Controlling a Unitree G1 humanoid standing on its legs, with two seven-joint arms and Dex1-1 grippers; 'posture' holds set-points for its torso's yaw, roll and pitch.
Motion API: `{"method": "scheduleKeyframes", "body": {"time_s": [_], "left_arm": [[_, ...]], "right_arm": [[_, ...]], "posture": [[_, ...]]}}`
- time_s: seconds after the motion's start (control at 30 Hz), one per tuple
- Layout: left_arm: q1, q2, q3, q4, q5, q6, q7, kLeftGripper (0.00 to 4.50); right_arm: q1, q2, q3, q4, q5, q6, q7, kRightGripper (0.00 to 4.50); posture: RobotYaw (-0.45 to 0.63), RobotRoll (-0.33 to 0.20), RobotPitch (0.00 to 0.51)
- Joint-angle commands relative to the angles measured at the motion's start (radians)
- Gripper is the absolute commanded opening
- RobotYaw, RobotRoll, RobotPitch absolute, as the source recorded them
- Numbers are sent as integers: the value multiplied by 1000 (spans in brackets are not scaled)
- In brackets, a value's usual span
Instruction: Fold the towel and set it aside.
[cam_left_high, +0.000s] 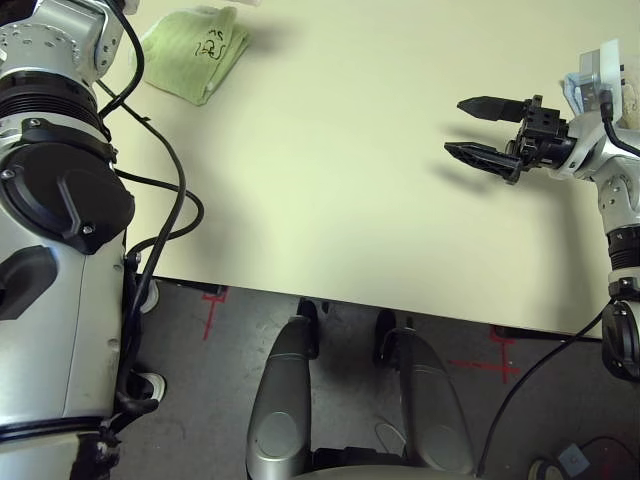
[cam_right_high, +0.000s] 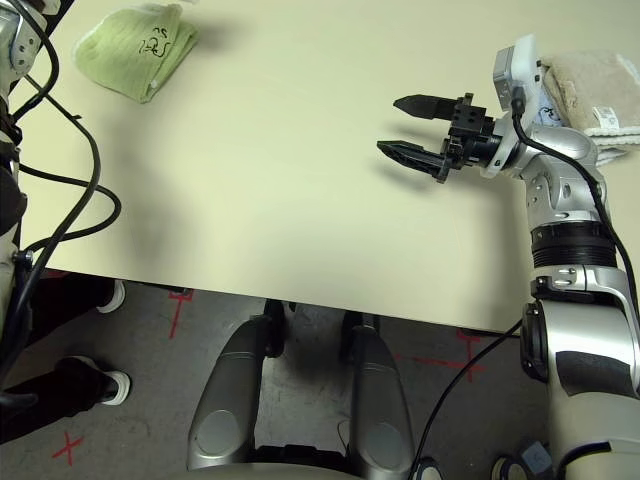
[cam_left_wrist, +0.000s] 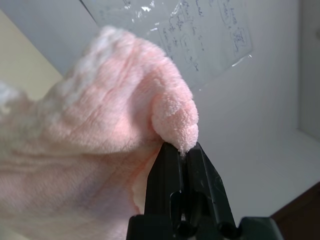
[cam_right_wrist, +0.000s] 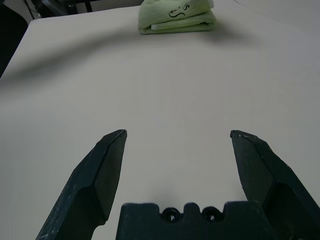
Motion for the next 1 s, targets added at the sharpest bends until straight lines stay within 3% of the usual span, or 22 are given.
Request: {"method": "scheduleKeyframes", "body": {"time_s": [0.03, 0.67, 1.0], "left_arm": [[-22, 4, -9, -3, -4, 2, -24, 19], [87, 30, -91, 33, 134, -320, 42, 19], [74, 15, -103, 37, 161, -379, 19, 19]], "right_arm": [[21, -7, -3, -4, 5, -4, 8, 4500], [54, -18, -11, -65, 26, 29, 0, 4500], [70, -28, -12, -100, 36, 57, -13, 4500]], "posture": [[105, 0, 382], [50, 0, 386], [43, 0, 389]]}}
